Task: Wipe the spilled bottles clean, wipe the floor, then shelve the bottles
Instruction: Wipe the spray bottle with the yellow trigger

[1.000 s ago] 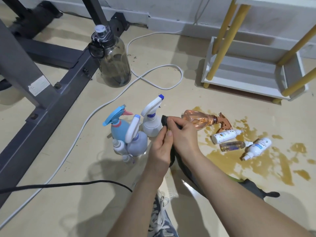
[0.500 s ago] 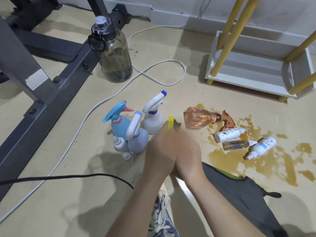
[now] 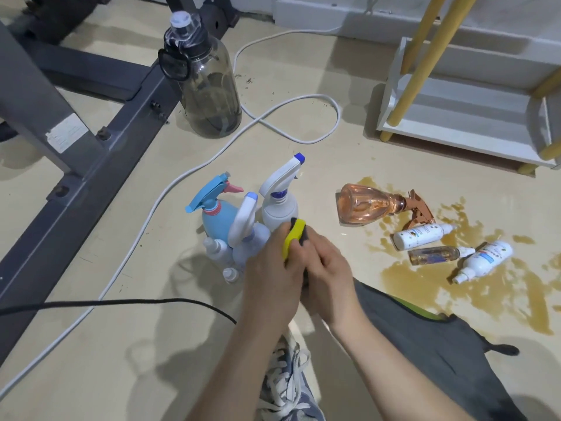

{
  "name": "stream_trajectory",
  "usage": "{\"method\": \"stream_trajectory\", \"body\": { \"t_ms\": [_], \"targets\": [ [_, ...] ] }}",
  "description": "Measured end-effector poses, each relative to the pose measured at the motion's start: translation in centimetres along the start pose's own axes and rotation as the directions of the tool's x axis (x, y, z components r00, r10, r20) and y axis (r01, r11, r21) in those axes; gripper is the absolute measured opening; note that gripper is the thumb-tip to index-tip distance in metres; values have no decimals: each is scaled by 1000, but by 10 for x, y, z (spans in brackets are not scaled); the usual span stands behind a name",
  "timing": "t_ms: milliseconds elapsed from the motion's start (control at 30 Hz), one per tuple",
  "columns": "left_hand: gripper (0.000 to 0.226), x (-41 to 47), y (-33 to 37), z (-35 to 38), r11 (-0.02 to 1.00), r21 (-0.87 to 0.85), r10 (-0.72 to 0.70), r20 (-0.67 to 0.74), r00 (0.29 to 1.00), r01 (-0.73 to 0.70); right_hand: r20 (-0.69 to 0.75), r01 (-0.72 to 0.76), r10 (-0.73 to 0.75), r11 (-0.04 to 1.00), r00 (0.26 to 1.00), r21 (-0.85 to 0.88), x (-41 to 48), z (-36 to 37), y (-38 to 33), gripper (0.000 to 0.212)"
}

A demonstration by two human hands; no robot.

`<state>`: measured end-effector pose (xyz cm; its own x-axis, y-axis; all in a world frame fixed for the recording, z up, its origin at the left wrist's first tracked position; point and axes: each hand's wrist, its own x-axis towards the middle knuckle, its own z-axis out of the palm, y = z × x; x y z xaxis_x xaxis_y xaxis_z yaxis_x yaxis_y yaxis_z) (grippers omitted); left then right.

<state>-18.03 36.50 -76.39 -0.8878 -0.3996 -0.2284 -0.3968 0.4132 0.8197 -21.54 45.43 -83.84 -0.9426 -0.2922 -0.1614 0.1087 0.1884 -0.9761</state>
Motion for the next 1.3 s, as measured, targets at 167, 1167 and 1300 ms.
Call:
{"method": "stream_trajectory", "body": {
  "t_ms": [167, 1167, 1300],
  "targets": [
    [15, -17, -16, -13, 995, -101, -4, 28, 1000, 7, -17, 234, -258, 901, 966, -365, -2, -10, 36, 44],
    [30, -51, -63, -18, 921, -341, -241, -120, 963, 188, 180, -131, 248, 861, 952, -492, 64, -3, 65, 37],
    [31, -34, -52, -23, 805, -543, -383, -170, 908, 239, 196, 235, -163, 871, 967, -432, -13, 24, 48, 49]
  ]
}}
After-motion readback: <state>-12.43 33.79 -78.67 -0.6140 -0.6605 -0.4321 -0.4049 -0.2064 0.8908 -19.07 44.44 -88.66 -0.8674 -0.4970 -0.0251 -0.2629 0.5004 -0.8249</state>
